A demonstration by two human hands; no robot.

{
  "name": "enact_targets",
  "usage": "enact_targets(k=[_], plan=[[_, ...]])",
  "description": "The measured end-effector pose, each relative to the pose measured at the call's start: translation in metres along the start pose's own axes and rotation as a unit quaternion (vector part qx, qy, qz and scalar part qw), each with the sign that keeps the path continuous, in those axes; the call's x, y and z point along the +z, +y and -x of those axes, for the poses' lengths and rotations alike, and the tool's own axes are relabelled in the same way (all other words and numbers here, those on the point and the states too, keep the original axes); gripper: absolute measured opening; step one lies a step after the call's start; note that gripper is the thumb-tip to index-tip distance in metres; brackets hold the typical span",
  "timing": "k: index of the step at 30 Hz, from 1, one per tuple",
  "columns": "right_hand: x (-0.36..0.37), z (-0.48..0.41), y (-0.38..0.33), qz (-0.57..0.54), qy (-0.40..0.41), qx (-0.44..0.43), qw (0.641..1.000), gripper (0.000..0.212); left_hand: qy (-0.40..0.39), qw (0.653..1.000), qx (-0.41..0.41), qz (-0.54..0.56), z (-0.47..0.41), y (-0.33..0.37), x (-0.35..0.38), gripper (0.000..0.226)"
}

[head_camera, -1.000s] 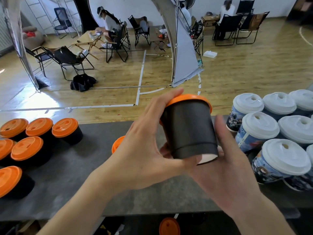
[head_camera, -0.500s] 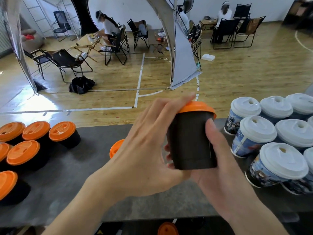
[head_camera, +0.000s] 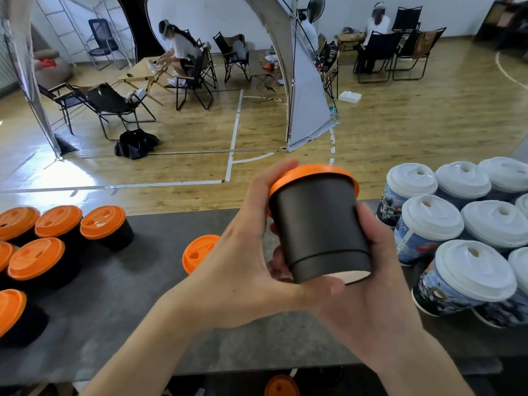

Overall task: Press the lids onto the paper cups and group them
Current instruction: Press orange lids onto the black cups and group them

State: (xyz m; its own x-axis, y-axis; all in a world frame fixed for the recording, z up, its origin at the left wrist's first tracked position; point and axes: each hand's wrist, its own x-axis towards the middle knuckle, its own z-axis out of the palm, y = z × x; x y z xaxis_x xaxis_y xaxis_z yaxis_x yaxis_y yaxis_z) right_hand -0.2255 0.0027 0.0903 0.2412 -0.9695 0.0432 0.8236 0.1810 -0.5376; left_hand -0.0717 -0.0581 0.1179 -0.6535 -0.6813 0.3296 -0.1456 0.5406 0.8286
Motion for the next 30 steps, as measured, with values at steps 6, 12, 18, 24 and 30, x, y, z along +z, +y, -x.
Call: enact_targets(k=[6, 12, 18, 24, 30], plan=[[-0.013, 0.001, 0.002, 0.089, 0.061, -0.024, 0.994, 0.078, 0.028, 0.997, 0.032, -0.072, -0.002, -0.005, 0.002, 0.107], [-0.019, -0.002, 0.001, 0.251, 0.090, -0.050, 0.963, 0.066, -0.022, 0.987, 0.061, -0.146, 0.000, -0.014, -0.002, 0.123], [-0.096, -0.004, 0.015, 0.319, 0.201, -0.046, 0.925, 0.055, 0.037, 0.965, -0.062, -0.253, 0.036, -0.083, -0.015, 0.094], [-0.158, -0.006, 0.041, 0.520, 0.255, -0.089, 0.810, 0.070, 0.104, 0.933, -0.239, -0.247, 0.073, -0.170, -0.037, 0.119], [-0.170, -0.012, 0.052, 0.636, 0.250, -0.094, 0.724, 0.075, 0.177, 0.946, -0.220, -0.161, 0.078, -0.198, -0.022, 0.093]])
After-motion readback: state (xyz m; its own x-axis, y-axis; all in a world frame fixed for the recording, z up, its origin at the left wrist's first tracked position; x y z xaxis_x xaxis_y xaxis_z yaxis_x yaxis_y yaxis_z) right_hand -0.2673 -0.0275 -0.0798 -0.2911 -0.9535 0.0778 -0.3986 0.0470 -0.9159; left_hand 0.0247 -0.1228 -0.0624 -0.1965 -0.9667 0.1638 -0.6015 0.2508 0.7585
